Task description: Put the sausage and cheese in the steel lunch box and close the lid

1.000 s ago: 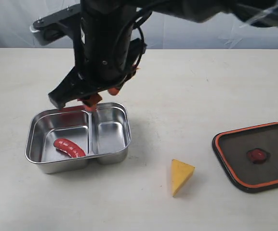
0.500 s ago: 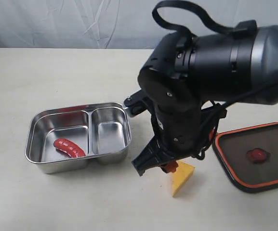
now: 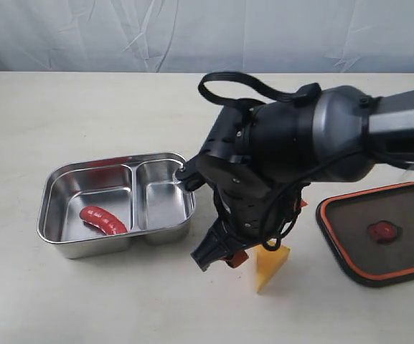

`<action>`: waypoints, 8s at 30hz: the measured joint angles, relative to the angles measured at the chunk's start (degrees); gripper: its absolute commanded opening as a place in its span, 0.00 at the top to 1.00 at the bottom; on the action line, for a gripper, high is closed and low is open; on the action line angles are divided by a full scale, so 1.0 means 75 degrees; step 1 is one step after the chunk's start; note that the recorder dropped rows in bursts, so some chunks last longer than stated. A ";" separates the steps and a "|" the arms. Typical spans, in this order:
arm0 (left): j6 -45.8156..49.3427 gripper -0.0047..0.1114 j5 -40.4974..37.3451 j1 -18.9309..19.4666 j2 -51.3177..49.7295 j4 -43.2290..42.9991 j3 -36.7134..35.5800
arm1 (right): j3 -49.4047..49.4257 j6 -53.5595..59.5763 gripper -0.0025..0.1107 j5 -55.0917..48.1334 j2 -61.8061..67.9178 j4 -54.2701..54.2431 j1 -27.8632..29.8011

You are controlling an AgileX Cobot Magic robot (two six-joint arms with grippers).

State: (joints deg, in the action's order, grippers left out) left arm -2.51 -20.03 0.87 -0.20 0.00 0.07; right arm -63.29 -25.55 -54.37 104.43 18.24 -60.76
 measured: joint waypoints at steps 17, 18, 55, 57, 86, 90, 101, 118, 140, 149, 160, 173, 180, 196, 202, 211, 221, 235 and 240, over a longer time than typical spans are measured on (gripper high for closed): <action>0.0000 0.96 0.0000 0.0000 0.0000 0.0000 0.0000 | 0.0035 -0.0243 0.59 0.0178 0.0954 0.0176 0.0314; 0.0000 0.96 0.0000 0.0000 0.0000 0.0000 0.0000 | 0.0048 -0.0218 0.66 0.0217 0.0954 0.0135 0.0328; 0.0000 0.96 0.0000 0.0000 0.0000 0.0000 0.0000 | 0.0367 -0.0522 0.97 -0.0167 -0.0132 0.0881 0.0326; 0.0000 0.96 0.0000 0.0000 0.0000 0.0000 0.0000 | 0.0367 -0.0547 0.95 -0.0195 -0.0132 0.0773 0.0326; 0.0000 0.96 0.0000 0.0000 0.0000 0.0000 0.0000 | 0.0367 -0.0113 0.06 -0.0737 -0.0132 -0.2344 0.0298; 0.0000 0.96 0.0000 0.0000 0.0000 0.0000 0.0000 | 0.0367 0.0020 0.06 -0.0794 -0.0132 -0.2309 0.0298; 0.0000 0.96 0.0000 0.0000 0.0000 0.0000 0.0000 | 0.0367 0.1294 0.06 -0.1017 -0.0132 -0.2514 0.0298; 0.0000 0.96 0.0000 0.0000 0.0000 0.0000 0.0000 | 0.1142 0.0408 0.06 -0.0249 -0.0132 -0.1867 0.0298; 0.0000 0.96 0.0000 0.0000 0.0000 0.0000 0.0000 | 0.1389 0.0530 0.06 0.0553 -0.0116 -0.1840 0.0298; 0.0000 0.96 0.0000 0.0000 0.0000 0.0000 0.0000 | 0.1389 0.0553 0.06 0.0691 -0.0116 -0.1860 0.0298; 0.0000 0.96 0.0000 0.0000 0.0000 0.0000 0.0000 | 0.1389 0.0553 0.06 0.0132 -0.0116 -0.1860 0.0298; 0.0000 0.96 0.0000 0.0000 0.0000 0.0000 0.0000 | 0.1389 0.0584 0.11 -0.0047 -0.0116 -0.1860 0.0298; 0.0000 0.96 0.0000 0.0000 0.0000 0.0000 0.0000 | 0.1404 0.0584 0.69 -0.0203 -0.0116 -0.1881 0.0298; 0.0000 0.96 0.0000 0.0000 0.0000 0.0000 0.0000 | 0.1404 0.0584 0.96 -0.0018 -0.0116 -0.2058 0.0298; 0.0000 0.96 0.0000 0.0000 0.0000 0.0000 0.0000 | 0.1404 0.0584 0.52 -0.0373 -0.0116 -0.1855 0.0298; 0.0000 0.96 0.0000 0.0000 0.0000 0.0000 0.0000 | 0.1404 0.0584 0.06 -0.0269 -0.0116 -0.1722 0.0298; 0.0000 0.96 0.0000 0.0000 0.0000 0.0000 0.0000 | 0.1404 0.0734 0.06 0.1192 -0.0116 -0.1656 0.0298; 0.0000 0.96 0.0000 0.0000 0.0000 0.0000 0.0000 | 0.1336 0.0770 0.06 0.1229 0.0265 -0.1631 0.0298; 0.0000 0.96 0.0000 0.0000 0.0000 0.0000 0.0000 | 0.1233 0.0770 0.06 0.1066 0.0471 -0.1678 0.0298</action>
State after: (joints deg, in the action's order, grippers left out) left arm -2.51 -20.03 0.87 -0.20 0.00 0.07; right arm -54.05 -19.77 -46.37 107.97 5.66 -58.53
